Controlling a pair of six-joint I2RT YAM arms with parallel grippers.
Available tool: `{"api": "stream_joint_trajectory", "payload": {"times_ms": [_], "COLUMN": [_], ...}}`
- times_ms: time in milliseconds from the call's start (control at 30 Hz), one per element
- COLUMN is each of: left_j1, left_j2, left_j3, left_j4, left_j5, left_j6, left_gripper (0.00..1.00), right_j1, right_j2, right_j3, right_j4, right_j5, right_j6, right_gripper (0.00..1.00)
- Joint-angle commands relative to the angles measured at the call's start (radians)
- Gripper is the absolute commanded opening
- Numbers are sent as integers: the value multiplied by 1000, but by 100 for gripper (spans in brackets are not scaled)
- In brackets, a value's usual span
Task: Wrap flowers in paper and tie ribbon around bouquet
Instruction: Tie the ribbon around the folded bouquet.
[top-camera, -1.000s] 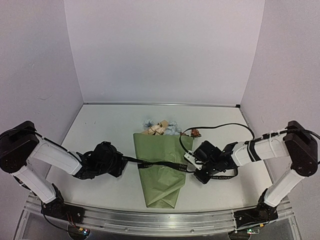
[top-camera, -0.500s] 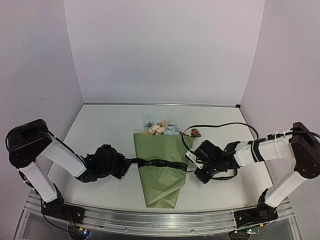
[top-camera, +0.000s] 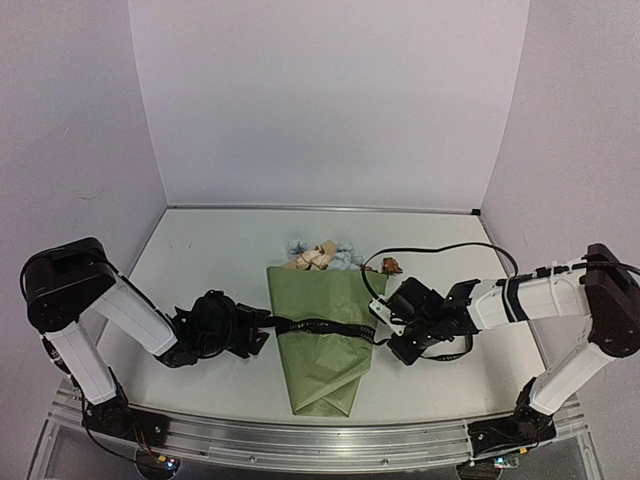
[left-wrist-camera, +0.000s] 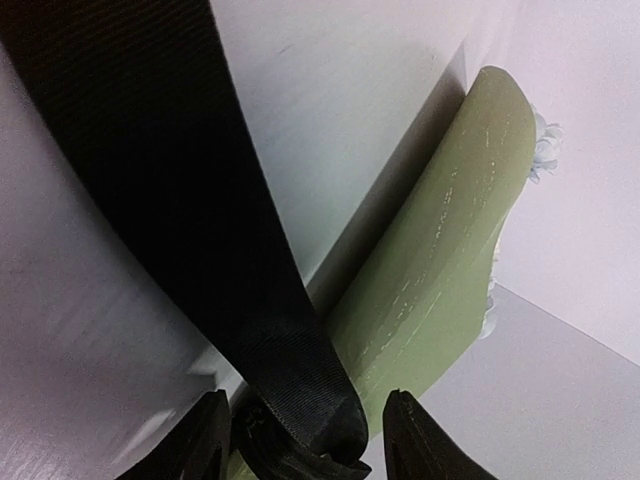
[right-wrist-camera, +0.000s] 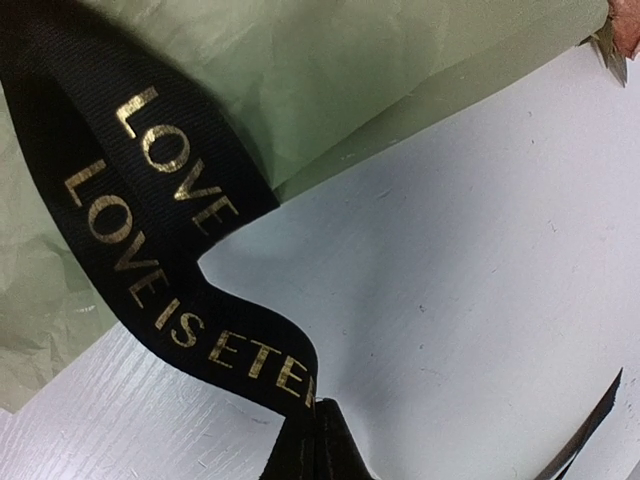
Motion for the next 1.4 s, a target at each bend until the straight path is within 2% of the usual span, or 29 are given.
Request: {"api": "stream_joint_trajectory", "payload": {"times_ms": [0,167,367,700,833,1067,1267,1367], "left_j1": [-5,-3,-3,0,6,15,41,86], "left_j2": [48,73,81,46,-8,-101,-158,-202], "left_j3": [25,59,88,75,77,107,155,128], "left_j4": [66,25,-76,-134,-188,-343,-507,-559], "left_j5": [0,-11,-27,-68,-87,-137,-166,-143], "left_j6": [-36,-45,-63,-22,32,160,308,369], "left_gripper": [60,61,52,12,1,0,0,0], "right_j1": [5,6,6,5,6,5,5,-4], "right_j2": [-14,-14,-20,-26,-23,13,43,47], "right_j3": [40,43,46,47,55,116,160,149], "right_j4": [-12,-15,-24,-40,-54,-139,-189,-206], "right_j5": [18,21,23,46,72,123,230,339], "right_j6": [9,6,5,18,42,131,276,365], "right_gripper": [0,0,0,0,0,0,0,0]}}
